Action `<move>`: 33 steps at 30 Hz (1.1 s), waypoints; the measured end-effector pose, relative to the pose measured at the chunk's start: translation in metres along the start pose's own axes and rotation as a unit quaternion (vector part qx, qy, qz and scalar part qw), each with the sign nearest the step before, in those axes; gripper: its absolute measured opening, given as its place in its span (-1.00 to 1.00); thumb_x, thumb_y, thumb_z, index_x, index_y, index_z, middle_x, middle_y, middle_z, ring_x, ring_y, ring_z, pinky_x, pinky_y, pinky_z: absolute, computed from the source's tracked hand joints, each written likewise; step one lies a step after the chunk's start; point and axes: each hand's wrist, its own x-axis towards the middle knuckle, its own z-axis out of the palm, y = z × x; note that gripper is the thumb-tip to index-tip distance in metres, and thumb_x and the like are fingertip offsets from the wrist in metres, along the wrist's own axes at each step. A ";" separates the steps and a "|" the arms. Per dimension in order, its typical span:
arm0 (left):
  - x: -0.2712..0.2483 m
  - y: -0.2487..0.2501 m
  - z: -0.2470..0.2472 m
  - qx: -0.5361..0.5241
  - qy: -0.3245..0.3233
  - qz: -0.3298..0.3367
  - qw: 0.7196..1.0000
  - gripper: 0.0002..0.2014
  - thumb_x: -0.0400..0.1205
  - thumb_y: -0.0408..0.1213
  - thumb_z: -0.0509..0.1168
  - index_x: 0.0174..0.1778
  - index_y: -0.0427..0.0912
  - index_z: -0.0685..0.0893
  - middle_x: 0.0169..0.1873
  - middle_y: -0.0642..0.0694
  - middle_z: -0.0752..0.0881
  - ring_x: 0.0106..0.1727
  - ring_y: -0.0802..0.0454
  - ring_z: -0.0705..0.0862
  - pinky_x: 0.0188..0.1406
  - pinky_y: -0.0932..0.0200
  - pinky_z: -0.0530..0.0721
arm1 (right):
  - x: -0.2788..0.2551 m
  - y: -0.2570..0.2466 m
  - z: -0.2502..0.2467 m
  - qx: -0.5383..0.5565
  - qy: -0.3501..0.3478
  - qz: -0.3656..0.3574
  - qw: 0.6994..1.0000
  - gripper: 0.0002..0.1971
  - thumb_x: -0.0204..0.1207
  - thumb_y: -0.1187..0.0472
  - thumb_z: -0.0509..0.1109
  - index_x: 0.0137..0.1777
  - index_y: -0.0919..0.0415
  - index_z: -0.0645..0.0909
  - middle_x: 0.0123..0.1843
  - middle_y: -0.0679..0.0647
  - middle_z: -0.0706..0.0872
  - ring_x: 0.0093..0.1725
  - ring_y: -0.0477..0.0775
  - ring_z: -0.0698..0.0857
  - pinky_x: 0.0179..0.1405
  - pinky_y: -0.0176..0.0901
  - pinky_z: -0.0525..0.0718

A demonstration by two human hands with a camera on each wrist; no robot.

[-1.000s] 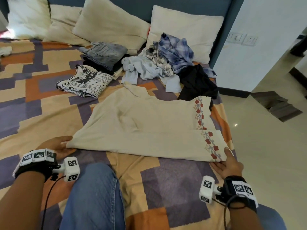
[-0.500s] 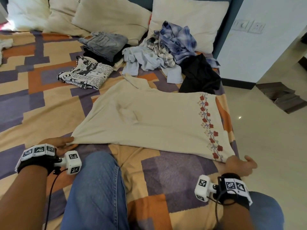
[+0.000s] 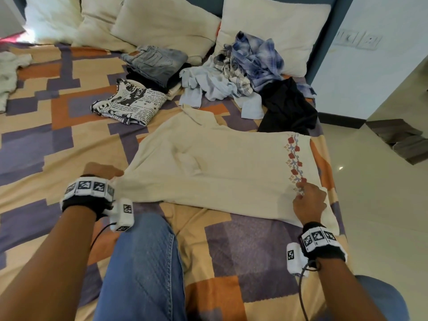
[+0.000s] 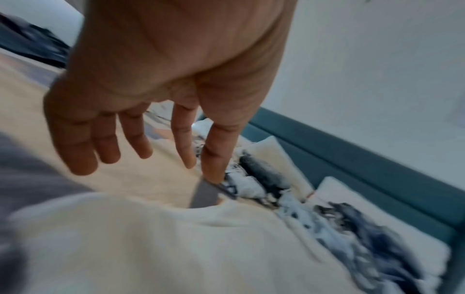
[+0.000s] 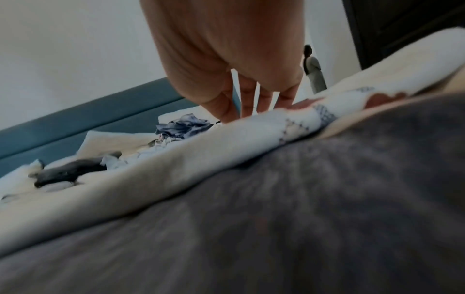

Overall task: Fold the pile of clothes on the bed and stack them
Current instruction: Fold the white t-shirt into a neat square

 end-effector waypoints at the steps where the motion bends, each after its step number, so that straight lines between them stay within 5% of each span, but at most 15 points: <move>1: 0.004 0.017 0.007 -0.004 -0.022 0.009 1.000 -0.63 0.61 -0.12 0.39 0.33 -0.09 0.68 0.35 -0.09 0.65 0.32 -0.11 0.62 0.30 0.11 0.55 | 0.004 0.001 0.001 -0.007 -0.011 -0.009 1.000 -0.63 0.49 0.50 0.29 0.26 0.28 0.67 0.31 0.30 0.67 0.37 0.45 0.51 0.31 0.40 0.52; 4: 0.008 0.067 0.041 -0.045 -0.093 0.064 0.993 -0.62 0.53 -0.32 0.51 0.23 -0.36 0.69 0.14 -0.21 0.67 0.12 -0.18 0.61 0.07 -0.07 0.60 | 0.013 0.007 0.000 -0.011 -0.031 -0.063 0.997 -0.64 0.47 0.54 0.30 0.24 0.36 0.67 0.27 0.37 0.68 0.31 0.50 0.57 0.35 0.37 0.50; 7: 0.006 0.080 0.079 0.064 -0.153 0.076 0.983 -0.31 0.50 -0.28 0.54 0.54 -0.27 0.43 0.35 -0.31 0.57 0.26 -0.31 0.61 0.24 -0.18 0.62 | 0.025 0.013 -0.008 -0.001 -0.063 -0.059 0.996 -0.59 0.52 0.54 0.26 0.36 0.37 0.58 0.36 0.37 0.62 0.35 0.43 0.58 0.41 0.28 0.50; 12: 0.028 0.058 0.106 0.333 -0.070 0.165 0.926 -0.25 0.57 -0.04 0.45 0.59 -0.30 0.32 0.51 -0.37 0.42 0.47 -0.35 0.45 0.41 -0.13 0.46 | 0.049 0.029 -0.031 -0.011 -0.150 -0.063 0.987 -0.67 0.58 0.42 0.35 0.33 0.27 0.58 0.29 0.26 0.69 0.28 0.33 0.67 0.26 0.19 0.64; 14: 0.029 0.059 0.107 0.352 -0.048 0.180 0.917 -0.33 0.60 -0.06 0.42 0.54 -0.34 0.41 0.46 -0.40 0.49 0.43 -0.34 0.49 0.39 -0.12 0.48 | 0.057 0.031 -0.041 0.014 -0.143 -0.049 0.988 -0.81 0.57 0.38 0.42 0.16 0.30 0.67 0.14 0.24 0.76 0.14 0.31 0.73 0.13 0.05 0.67; 17: 0.034 0.063 0.106 0.343 -0.025 0.160 0.925 -0.49 0.56 -0.18 0.48 0.31 -0.45 0.59 0.24 -0.46 0.64 0.22 -0.36 0.62 0.07 -0.04 0.58 | 0.062 0.025 -0.046 0.042 -0.116 -0.055 0.991 -0.94 0.55 0.35 0.47 -0.03 0.33 0.75 -0.17 0.18 0.76 -0.05 0.26 0.74 0.02 -0.08 0.60; 20: 0.032 0.065 0.106 0.371 -0.034 0.152 0.916 -0.39 0.58 -0.10 0.46 0.40 -0.47 0.51 0.34 -0.45 0.57 0.33 -0.36 0.57 0.14 -0.07 0.53 | 0.062 0.026 -0.043 0.070 -0.098 -0.024 0.992 -0.91 0.53 0.42 0.45 -0.05 0.26 0.73 -0.12 0.16 0.76 -0.07 0.23 0.76 0.14 0.02 0.68; 22: 0.026 0.064 0.104 0.364 -0.044 0.151 0.918 -0.32 0.55 -0.03 0.48 0.40 -0.49 0.50 0.34 -0.47 0.56 0.31 -0.36 0.58 0.19 -0.10 0.55 | 0.057 0.031 -0.040 0.040 -0.062 -0.004 0.997 -0.82 0.51 0.46 0.42 0.04 0.25 0.73 0.07 0.26 0.74 0.08 0.30 0.73 0.23 0.07 0.65; 25: 0.028 0.054 0.096 0.308 -0.041 0.159 0.937 -0.61 0.54 -0.10 0.49 -0.06 -0.43 0.68 -0.06 -0.42 0.74 -0.11 -0.28 0.67 -0.18 -0.01 0.59 | 0.037 0.031 -0.046 0.046 -0.027 -0.005 0.999 -0.87 0.50 0.42 0.46 0.01 0.26 0.74 0.04 0.23 0.75 0.07 0.25 0.72 0.02 -0.18 0.58; 28: 0.046 0.047 0.093 0.212 -0.054 0.118 0.969 -0.72 0.60 -0.21 0.41 -0.23 -0.42 0.69 -0.20 -0.42 0.77 -0.18 -0.33 0.75 -0.14 -0.16 0.76 | 0.001 0.025 -0.051 0.137 -0.127 0.009 0.982 -0.92 0.46 0.38 0.55 -0.13 0.24 0.70 -0.11 0.10 0.76 -0.13 0.08 0.71 -0.24 -0.34 0.60; 31: 0.049 0.054 0.096 0.091 -0.092 0.068 0.989 -0.73 0.69 -0.38 0.27 -0.34 -0.36 0.55 -0.38 -0.34 0.65 -0.44 -0.22 0.67 -0.20 -0.11 0.70 | -0.029 0.033 -0.044 0.128 -0.213 0.016 0.968 -0.72 0.33 0.35 0.67 -0.07 0.17 0.64 -0.09 0.05 0.71 -0.11 0.02 0.64 -0.10 -0.26 0.58; 33: 0.050 0.068 0.093 0.022 -0.086 0.055 0.995 -0.80 0.73 -0.40 0.19 -0.22 -0.33 0.49 -0.42 -0.33 0.65 -0.45 -0.23 0.68 -0.17 -0.15 0.72 | -0.040 0.041 -0.040 0.125 -0.194 0.025 0.973 -0.64 0.25 0.36 0.71 -0.03 0.19 0.64 -0.01 0.10 0.69 -0.06 0.00 0.62 -0.09 -0.34 0.54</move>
